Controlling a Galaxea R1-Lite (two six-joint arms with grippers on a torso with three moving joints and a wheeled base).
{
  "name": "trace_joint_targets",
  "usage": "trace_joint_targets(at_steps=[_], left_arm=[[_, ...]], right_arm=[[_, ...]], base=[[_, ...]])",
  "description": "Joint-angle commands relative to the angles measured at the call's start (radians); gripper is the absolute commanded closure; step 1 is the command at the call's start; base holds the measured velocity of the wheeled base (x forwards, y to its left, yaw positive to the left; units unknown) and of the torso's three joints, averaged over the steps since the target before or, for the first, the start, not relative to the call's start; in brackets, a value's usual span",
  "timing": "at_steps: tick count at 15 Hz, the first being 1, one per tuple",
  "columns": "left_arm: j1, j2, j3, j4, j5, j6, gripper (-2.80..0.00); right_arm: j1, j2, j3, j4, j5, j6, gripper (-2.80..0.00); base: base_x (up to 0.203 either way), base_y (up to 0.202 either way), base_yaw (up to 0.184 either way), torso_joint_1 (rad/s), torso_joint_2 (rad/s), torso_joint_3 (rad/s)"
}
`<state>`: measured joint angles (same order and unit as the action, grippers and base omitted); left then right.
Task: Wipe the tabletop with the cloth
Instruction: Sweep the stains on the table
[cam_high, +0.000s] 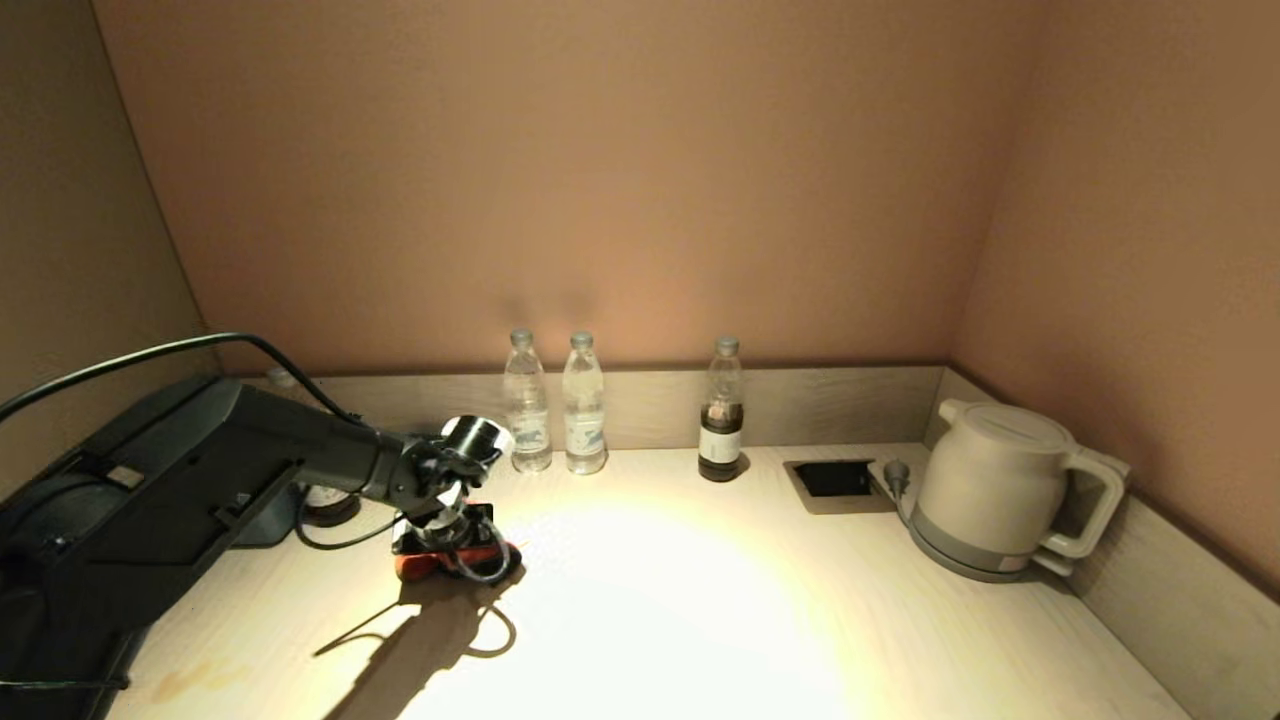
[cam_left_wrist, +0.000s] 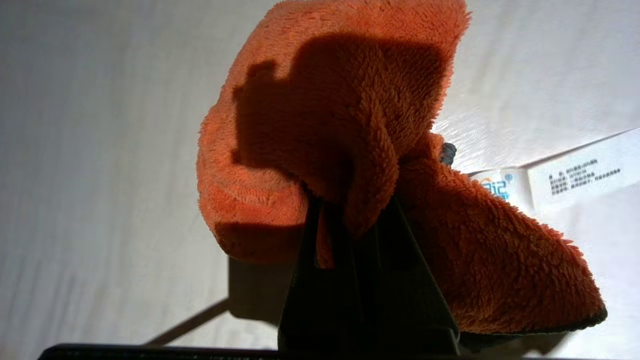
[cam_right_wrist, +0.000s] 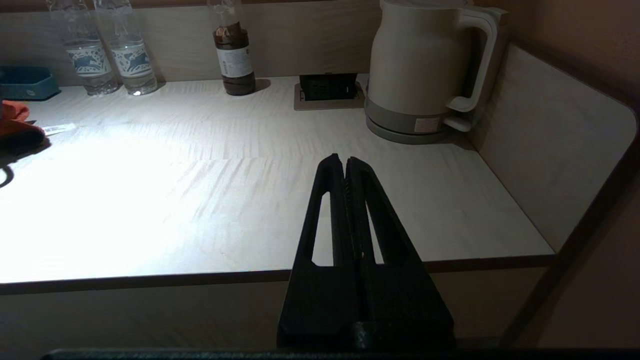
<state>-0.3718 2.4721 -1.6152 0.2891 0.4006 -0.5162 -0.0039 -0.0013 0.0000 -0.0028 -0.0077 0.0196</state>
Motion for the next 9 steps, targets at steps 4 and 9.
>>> trace_joint_targets(at_steps=[4,9], left_arm=[[0.019,-0.166,0.218,0.002,-0.010,-0.007,0.00],[0.033,-0.301,0.462,-0.029,-0.058,-0.014,0.00]], right_arm=[[-0.001,0.001,0.000,0.000,0.000,0.000,0.00],[-0.001,0.001,0.000,0.000,0.000,0.000,0.00]], base=[[0.000,0.000,0.000,0.000,0.00,0.000],[0.000,0.000,0.000,0.000,0.00,0.000]])
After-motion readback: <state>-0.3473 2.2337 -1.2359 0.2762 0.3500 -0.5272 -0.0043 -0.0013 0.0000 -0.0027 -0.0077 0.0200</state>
